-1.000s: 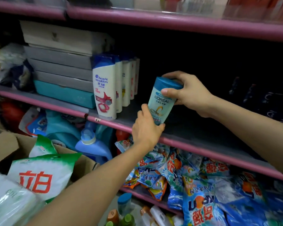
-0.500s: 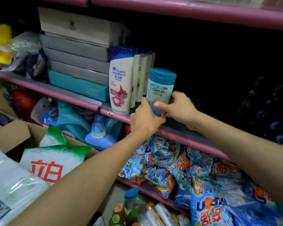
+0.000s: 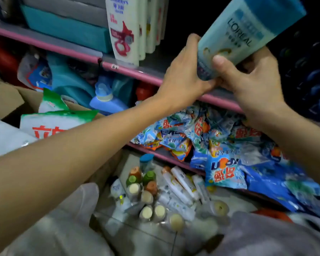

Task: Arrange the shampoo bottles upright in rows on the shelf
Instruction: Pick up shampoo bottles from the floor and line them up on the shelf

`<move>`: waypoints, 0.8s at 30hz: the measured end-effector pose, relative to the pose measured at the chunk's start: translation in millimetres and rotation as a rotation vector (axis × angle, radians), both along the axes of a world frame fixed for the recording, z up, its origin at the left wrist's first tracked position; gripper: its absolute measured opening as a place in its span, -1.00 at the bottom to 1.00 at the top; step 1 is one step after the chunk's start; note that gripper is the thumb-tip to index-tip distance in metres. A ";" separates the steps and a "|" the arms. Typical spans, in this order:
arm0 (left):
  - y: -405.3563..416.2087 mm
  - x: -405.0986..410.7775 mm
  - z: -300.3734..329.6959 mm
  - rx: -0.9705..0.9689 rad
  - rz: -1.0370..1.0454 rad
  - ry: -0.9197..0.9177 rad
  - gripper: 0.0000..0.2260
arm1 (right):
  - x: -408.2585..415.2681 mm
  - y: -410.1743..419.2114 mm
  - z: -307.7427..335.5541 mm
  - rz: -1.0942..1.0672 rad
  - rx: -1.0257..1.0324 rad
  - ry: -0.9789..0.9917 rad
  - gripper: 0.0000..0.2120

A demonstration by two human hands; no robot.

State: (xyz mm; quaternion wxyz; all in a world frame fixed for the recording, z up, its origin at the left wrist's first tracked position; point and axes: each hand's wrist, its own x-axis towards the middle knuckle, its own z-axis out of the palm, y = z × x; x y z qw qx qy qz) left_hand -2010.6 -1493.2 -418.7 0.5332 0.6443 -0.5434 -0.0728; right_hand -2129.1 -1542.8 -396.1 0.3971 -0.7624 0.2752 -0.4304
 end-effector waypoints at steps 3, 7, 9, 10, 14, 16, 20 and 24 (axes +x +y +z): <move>20.8 -17.3 -12.1 0.058 -0.058 0.008 -0.56 | -22.3 16.3 -2.4 0.095 0.105 0.025 -0.66; 1.1 -28.4 6.8 -0.011 -0.093 0.011 -0.54 | -36.4 6.5 25.4 0.083 0.004 -0.042 -0.67; -23.3 -35.8 29.7 -0.022 -0.136 0.021 -0.50 | -42.8 -14.0 47.3 0.037 -0.039 -0.064 -0.67; -37.2 -40.0 39.1 0.001 -0.156 0.007 -0.47 | -45.8 -28.9 56.0 -0.021 -0.036 -0.055 -0.66; -87.9 -61.1 43.2 0.218 -0.148 -0.084 -0.41 | -49.5 -87.2 61.7 -0.273 0.355 -0.051 -0.68; -98.5 -72.1 27.1 0.318 -0.125 -0.112 -0.40 | -47.0 -103.9 48.9 -0.342 0.613 -0.026 -0.70; -103.8 -78.5 0.0 0.373 -0.100 -0.126 -0.47 | -39.3 -115.9 24.9 -0.401 0.829 0.018 -0.78; -105.1 -73.8 -2.6 0.440 -0.190 -0.080 -0.54 | -36.0 -112.3 18.5 -0.437 0.881 0.010 -0.78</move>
